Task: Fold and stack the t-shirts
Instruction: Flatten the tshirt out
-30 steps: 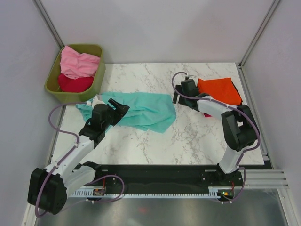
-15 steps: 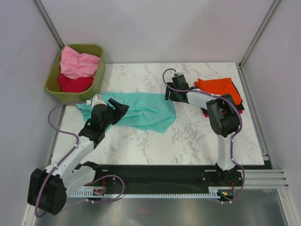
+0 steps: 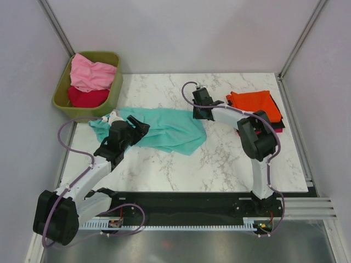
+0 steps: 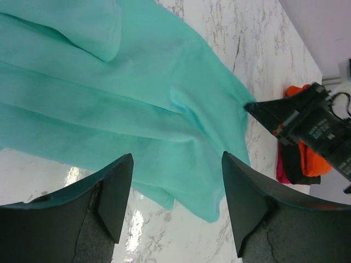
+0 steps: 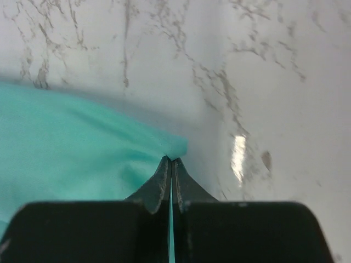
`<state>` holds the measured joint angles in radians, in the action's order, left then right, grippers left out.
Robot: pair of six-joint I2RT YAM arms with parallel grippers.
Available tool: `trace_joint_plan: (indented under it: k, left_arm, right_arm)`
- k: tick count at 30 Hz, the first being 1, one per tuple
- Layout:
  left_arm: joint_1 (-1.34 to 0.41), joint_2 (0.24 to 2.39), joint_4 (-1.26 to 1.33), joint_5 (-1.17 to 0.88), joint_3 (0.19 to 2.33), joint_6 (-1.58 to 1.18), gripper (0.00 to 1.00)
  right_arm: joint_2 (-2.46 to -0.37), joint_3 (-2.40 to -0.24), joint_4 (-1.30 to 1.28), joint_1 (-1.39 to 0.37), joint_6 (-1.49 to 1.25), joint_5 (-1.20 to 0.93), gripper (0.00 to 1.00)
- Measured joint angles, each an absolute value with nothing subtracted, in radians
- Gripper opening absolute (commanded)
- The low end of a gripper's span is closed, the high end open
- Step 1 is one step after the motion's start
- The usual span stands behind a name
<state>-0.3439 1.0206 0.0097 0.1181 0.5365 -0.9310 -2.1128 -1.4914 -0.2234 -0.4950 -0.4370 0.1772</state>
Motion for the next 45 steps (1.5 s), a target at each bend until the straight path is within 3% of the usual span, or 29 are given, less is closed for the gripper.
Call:
trace_joint_plan:
  k: [9,14,21,36,45]
  left_arm:
    - [-0.345,1.029,-0.002,0.194,0.557,-0.867,0.73]
    - [-0.357,1.030,-0.005,0.208,0.564,-0.823,0.72]
    - [-0.433,1.045,-0.062,0.213,0.577,-0.779,0.63]
    - [-0.566,1.389,-0.097,0.155,0.620,-0.762,0.65]
    - [-0.588,1.478,-0.087,0.159,0.683,-0.763,0.65]
  right_arm:
    - [-1.621,-1.267,-0.238,-0.493,-0.424,0.369,0.00]
    - [-1.447,-1.232,-0.208,-0.491,-0.422,0.442,0.00]
    - [-1.492,-1.231,-0.202,-0.438,-0.428,0.462,0.00]
    - [-1.539,-1.219,-0.226,-0.410,-0.450,0.415,0.00]
    - [-1.539,-1.217,-0.226,-0.408,-0.457,0.398,0.00]
